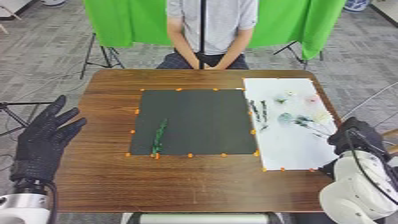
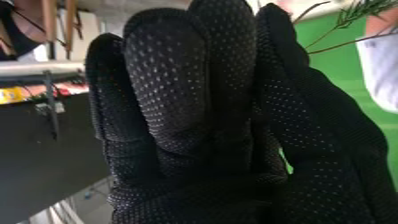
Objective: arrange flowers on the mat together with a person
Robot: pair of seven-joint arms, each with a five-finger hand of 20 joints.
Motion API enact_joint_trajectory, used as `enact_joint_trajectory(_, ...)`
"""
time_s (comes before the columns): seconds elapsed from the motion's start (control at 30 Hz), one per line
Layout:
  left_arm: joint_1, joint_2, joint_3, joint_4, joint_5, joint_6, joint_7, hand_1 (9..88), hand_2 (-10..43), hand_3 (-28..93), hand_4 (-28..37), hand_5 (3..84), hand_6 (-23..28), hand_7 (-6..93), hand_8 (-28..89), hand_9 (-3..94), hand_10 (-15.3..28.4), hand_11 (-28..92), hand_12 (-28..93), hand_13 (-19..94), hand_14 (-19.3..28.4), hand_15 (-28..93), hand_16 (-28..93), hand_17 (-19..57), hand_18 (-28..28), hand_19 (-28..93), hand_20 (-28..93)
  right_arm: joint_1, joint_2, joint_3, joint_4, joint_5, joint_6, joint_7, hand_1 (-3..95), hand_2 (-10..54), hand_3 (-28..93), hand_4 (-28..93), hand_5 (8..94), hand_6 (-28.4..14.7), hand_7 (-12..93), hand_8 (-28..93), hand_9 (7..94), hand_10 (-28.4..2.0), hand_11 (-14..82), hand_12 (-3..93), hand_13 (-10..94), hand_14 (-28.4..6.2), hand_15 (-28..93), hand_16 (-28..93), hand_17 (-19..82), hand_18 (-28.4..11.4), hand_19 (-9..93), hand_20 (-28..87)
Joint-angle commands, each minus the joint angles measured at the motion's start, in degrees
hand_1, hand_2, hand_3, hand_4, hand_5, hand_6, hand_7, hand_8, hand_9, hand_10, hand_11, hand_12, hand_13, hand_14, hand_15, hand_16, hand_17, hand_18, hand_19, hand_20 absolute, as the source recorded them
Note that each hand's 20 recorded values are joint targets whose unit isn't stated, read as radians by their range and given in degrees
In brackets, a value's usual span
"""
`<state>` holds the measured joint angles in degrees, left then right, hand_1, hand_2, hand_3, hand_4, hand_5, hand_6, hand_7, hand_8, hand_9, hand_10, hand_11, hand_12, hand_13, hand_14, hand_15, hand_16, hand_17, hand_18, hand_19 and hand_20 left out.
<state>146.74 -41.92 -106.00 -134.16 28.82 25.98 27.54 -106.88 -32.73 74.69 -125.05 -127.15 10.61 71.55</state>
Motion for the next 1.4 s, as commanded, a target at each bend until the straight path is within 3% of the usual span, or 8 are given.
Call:
enact_joint_trajectory(0.03, 1.2, 0.19, -0.41, 0.12, -0.73, 0.72, 0.57, 21.2, 7.7, 75, -23.4, 29.7, 4.4, 10.9, -8, 29.1, 15.0, 19, 12, 21, 21.0, 41, -5, -9.5, 19.6, 37, 13, 5.1, -0.7, -3.2, -3.6, -4.2, 3.0, -1.2, 60.4, -9.5, 60, -28, 90.4, 0.8, 16, 6, 93.7, -9.2, 28.6, 23.1, 92, -4.4, 48, 22, 58, -15.7, 93, -8)
enact_joint_trajectory(0.17, 1.1, -0.88, -0.90, 0.04, -0.05, 0.35, -0.41, 21.2, 7.7, 75, -23.3, 29.8, 4.5, 10.9, -9, 29.0, 14.9, 18, 12, 21, 21.0, 41, -5, -9.5, 19.6, 37, 13, 14.2, -2.1, -11.2, -3.7, -4.2, 2.9, -2.7, 60.2, -9.5, 61, -28, 90.8, 0.7, 16, 6, 93.7, -8.8, 29.5, 22.9, 92, -4.3, 48, 22, 59, -15.6, 93, -7)
enact_joint_trajectory(0.53, -0.4, -1.12, -0.21, 0.02, 1.10, -0.15, -2.16, 21.2, 7.6, 76, -23.3, 29.7, 4.4, 11.0, -8, 29.1, 15.0, 19, 12, 21, 21.0, 41, -5, -9.5, 19.5, 37, 13, 37.1, -10.6, -33.4, 2.1, -0.6, 2.4, -6.4, 60.0, -9.5, 62, -28, 91.1, 0.5, 16, 6, 93.7, -8.5, 30.5, 22.6, 93, -4.4, 48, 23, 59, -15.7, 93, -5)
enact_joint_trajectory(0.6, -0.3, -1.08, -0.25, -0.06, 1.12, -0.02, -2.13, 21.3, 7.7, 76, -23.3, 29.8, 4.4, 11.0, -9, 29.0, 14.9, 19, 12, 21, 21.0, 41, -5, -9.5, 19.6, 37, 13, 39.0, -12.1, -35.8, 3.2, 0.1, 1.9, -6.7, 60.1, -9.5, 62, -28, 91.1, 0.5, 16, 6, 93.7, -8.4, 30.6, 22.5, 93, -4.3, 48, 23, 59, -15.7, 93, -4)
enact_joint_trajectory(0.87, -1.5, -2.58, -0.67, -0.14, 2.72, -1.08, -5.35, 21.3, 7.7, 75, -23.4, 29.8, 4.4, 11.0, -9, 29.0, 15.0, 18, 12, 21, 21.0, 41, -5, -9.5, 19.6, 37, 13, 44.4, -16.6, -44.5, 7.3, 2.3, 0.5, -6.8, 60.0, -9.5, 62, -28, 91.1, 0.6, 16, 6, 93.7, -8.4, 30.6, 22.4, 93, -4.3, 47, 23, 59, -15.6, 93, -4)
enact_joint_trajectory(1.13, -4.9, -4.24, 0.45, 0.56, 4.72, -2.73, -8.19, 21.3, 7.6, 76, -23.3, 29.7, 4.4, 11.0, -9, 29.1, 15.1, 19, 12, 21, 21.0, 41, -5, -9.5, 19.5, 37, 13, 51.0, -22.4, -54.6, 14.3, 5.5, -3.3, -7.2, 59.8, -9.5, 62, -28, 91.1, 0.5, 16, 6, 93.7, -8.4, 30.7, 22.3, 93, -4.1, 47, 23, 59, -15.6, 93, -4)
enact_joint_trajectory(1.33, -6.3, -4.99, 0.88, 0.83, 5.70, -3.45, -9.32, 21.3, 7.7, 76, -22.9, 29.7, 4.4, 11.0, -9, 29.0, 15.0, 18, 12, 21, 21.0, 41, -5, -9.5, 19.5, 37, 13, 51.5, -25.4, -56.5, 17.4, 5.3, -8.7, -6.9, 59.1, -9.5, 63, -28, 90.9, 0.7, 16, 7, 93.7, -8.4, 30.7, 22.3, 93, -4.1, 47, 23, 59, -15.6, 93, -4)
enact_joint_trajectory(1.4, -5.7, -4.50, 0.63, 0.77, 5.12, -3.12, -8.71, 21.4, 7.7, 76, -22.7, 29.7, 4.4, 11.0, -9, 29.0, 14.9, 18, 12, 21, 21.0, 41, -5, -9.5, 19.5, 37, 13, 51.1, -25.7, -56.5, 17.4, 5.1, -10.4, -6.9, 58.6, -9.5, 63, -27, 90.8, 0.7, 16, 7, 93.7, -8.7, 31.1, 22.1, 93, -4.2, 47, 23, 59, -15.6, 93, -3)
